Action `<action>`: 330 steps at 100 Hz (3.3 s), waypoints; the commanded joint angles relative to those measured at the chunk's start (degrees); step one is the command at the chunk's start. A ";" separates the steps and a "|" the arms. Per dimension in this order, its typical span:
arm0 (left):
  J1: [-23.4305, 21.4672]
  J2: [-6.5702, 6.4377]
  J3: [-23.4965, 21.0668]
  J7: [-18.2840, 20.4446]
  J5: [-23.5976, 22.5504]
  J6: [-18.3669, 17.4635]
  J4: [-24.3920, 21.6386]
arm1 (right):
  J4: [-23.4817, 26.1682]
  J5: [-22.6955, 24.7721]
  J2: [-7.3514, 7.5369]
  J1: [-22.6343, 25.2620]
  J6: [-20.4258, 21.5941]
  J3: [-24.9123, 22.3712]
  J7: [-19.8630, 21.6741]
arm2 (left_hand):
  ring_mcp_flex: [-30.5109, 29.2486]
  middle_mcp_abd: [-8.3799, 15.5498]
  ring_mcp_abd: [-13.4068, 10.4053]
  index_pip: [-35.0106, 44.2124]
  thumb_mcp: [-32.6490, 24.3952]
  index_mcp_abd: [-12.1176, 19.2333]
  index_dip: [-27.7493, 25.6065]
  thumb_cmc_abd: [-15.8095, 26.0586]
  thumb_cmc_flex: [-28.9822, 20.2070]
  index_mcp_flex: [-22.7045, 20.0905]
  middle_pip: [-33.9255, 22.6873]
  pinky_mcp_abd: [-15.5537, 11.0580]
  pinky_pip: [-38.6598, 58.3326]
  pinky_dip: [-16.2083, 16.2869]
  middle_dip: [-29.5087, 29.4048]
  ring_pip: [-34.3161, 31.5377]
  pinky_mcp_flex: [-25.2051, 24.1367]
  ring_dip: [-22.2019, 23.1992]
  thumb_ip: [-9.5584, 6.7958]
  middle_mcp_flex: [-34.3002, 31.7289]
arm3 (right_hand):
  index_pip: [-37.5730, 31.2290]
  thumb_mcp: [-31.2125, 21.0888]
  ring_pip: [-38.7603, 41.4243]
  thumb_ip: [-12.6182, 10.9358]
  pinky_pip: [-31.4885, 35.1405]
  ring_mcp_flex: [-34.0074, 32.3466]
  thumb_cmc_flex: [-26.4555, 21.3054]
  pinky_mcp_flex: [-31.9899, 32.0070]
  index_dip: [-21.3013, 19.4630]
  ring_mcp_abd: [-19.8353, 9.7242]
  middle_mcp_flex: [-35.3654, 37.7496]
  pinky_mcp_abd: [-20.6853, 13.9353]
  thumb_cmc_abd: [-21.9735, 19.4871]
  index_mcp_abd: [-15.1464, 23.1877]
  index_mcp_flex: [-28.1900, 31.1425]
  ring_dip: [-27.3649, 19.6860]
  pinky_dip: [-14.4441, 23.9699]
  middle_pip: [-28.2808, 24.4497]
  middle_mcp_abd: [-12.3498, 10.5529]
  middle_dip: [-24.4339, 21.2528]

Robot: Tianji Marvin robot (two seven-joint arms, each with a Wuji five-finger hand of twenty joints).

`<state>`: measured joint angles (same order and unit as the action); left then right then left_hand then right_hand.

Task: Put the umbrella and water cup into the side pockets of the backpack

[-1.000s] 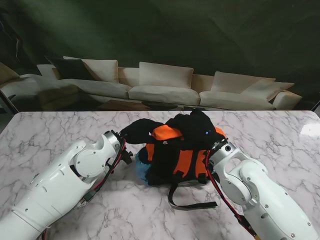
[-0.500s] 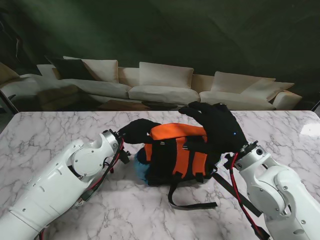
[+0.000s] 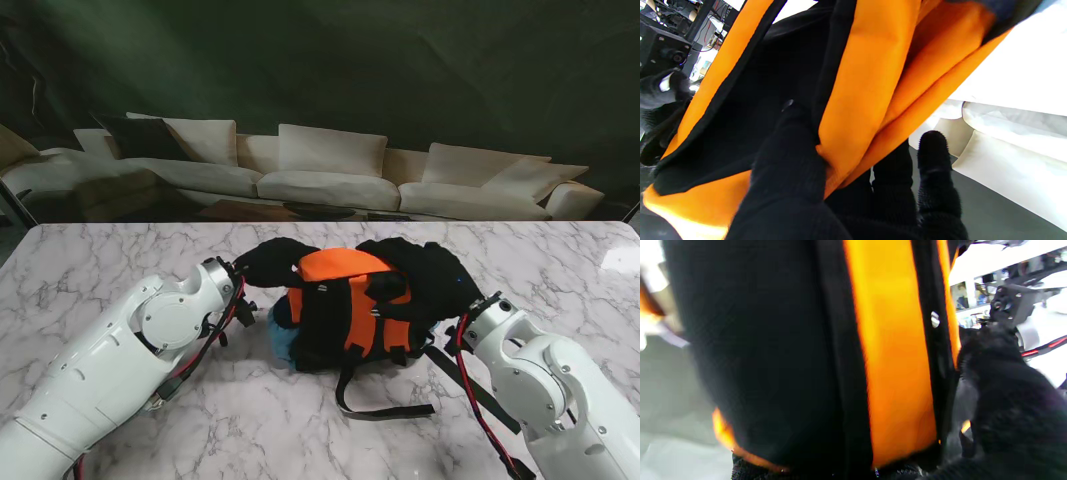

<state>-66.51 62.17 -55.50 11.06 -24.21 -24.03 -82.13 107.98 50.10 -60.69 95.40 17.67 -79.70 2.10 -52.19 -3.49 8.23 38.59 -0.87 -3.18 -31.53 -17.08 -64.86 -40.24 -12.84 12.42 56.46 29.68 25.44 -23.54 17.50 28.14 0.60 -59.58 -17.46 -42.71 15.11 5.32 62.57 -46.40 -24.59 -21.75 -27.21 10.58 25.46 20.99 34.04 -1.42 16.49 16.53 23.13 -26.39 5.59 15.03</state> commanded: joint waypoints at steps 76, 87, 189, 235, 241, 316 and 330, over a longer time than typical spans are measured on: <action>-2.13 -1.35 -2.80 4.02 -1.57 -1.65 -1.98 | -0.21 -4.41 -0.81 -0.82 0.88 2.93 0.03 | 12.63 -5.63 5.36 -16.60 1.91 -1.19 1.10 12.05 10.84 3.61 1.83 1.85 -7.67 -0.32 -8.91 5.20 -7.07 0.66 0.10 16.90 | -39.94 -8.88 53.03 6.60 32.27 -29.22 -19.61 -31.00 7.46 -11.91 45.52 -8.40 -5.82 15.06 29.68 17.43 3.95 -20.52 -4.72 15.39; -3.01 -1.58 -4.40 4.74 -1.13 -1.61 -1.52 | -2.46 -2.11 -0.94 -1.10 0.42 3.75 -2.51 | 17.36 -8.82 6.59 -24.57 2.38 -3.30 5.22 10.90 16.78 9.51 5.44 1.47 -10.03 -1.08 -10.78 6.74 -8.66 0.03 0.16 25.09 | -39.75 -8.29 50.93 6.61 31.47 -29.15 -19.70 -29.78 7.15 -11.32 45.25 -8.13 -6.19 15.60 29.48 16.47 3.83 -19.60 -5.39 15.09; -5.68 -4.56 -8.30 10.90 -5.25 -10.93 -0.32 | -4.81 0.52 -1.41 -2.65 -1.09 5.17 -7.30 | 16.89 -3.78 2.27 -31.30 1.93 9.27 10.38 9.04 18.13 10.98 -2.27 3.18 -7.10 8.45 3.94 -2.19 -10.37 19.64 0.34 22.40 | -38.52 -5.76 47.71 7.03 29.93 -29.17 -20.48 -27.91 7.52 -11.33 43.25 -8.67 -8.65 16.64 25.37 15.62 4.10 -17.42 -6.92 14.32; -2.35 -5.72 -4.64 15.26 -5.63 -11.42 1.33 | -4.94 0.67 -1.50 -2.69 -1.67 5.25 -7.90 | 24.44 -4.00 1.59 -5.31 2.47 5.56 -3.40 11.36 21.05 -12.21 2.52 2.38 -13.59 7.27 -0.76 5.22 -14.43 12.80 0.84 29.99 | -38.03 -5.43 46.81 6.93 29.51 -29.16 -20.84 -27.38 8.13 -11.16 43.06 -8.55 -8.93 16.86 24.68 15.52 4.26 -17.25 -7.02 14.32; -2.84 -5.67 -5.61 14.93 -6.65 -11.31 1.18 | -4.90 0.73 -1.49 -2.67 -1.66 5.21 -7.86 | 25.07 -3.77 1.56 1.07 2.27 4.04 -5.93 10.16 21.72 -13.32 2.26 2.16 -14.32 7.36 -0.59 5.65 -14.85 12.37 0.72 29.75 | -38.08 -5.38 46.75 6.94 29.49 -29.17 -20.83 -27.37 8.14 -11.13 43.06 -8.54 -8.97 16.84 24.76 15.52 4.28 -17.25 -7.02 14.33; -13.05 -4.38 -22.45 5.70 -17.07 -11.31 -3.55 | -4.61 0.81 -1.46 -2.57 -1.60 4.90 -7.64 | 25.54 -6.64 3.50 -31.11 2.42 -0.03 7.98 12.86 20.98 14.40 8.99 2.70 -19.67 1.42 -11.36 11.43 -13.29 -0.36 0.36 33.67 | -38.10 -5.11 45.54 7.01 29.03 -29.17 -21.14 -26.93 8.38 -11.01 42.81 -8.37 -9.30 17.20 24.63 15.41 4.47 -16.85 -7.11 14.26; -14.87 -4.76 -24.74 6.98 -17.97 -11.18 -3.70 | -4.76 0.85 -1.49 -2.40 -1.58 4.86 -7.95 | 24.46 -5.64 3.63 -30.91 2.54 -0.56 7.77 12.50 21.31 14.29 6.91 3.88 -18.95 1.82 -10.26 10.77 -13.00 -0.25 0.39 29.79 | -38.05 -5.02 45.06 7.04 28.85 -29.13 -21.19 -26.77 8.49 -10.95 42.81 -8.39 -9.42 17.21 24.58 15.34 4.50 -16.69 -7.26 14.21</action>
<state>-80.22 58.16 -79.52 15.89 -43.33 -35.50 -85.99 103.72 50.61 -62.21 92.38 16.32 -74.81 -5.91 -27.79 -9.79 11.34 8.34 -0.06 -3.05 -24.23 -5.92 -44.98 -26.90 -5.10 15.00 38.16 32.00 14.88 -13.09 4.60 28.25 0.62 -27.99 -52.84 -43.66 58.89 13.46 91.01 -72.01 -37.08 -48.74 -18.71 1.90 68.79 13.67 29.62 7.14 40.50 31.42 26.51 -44.16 0.46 29.34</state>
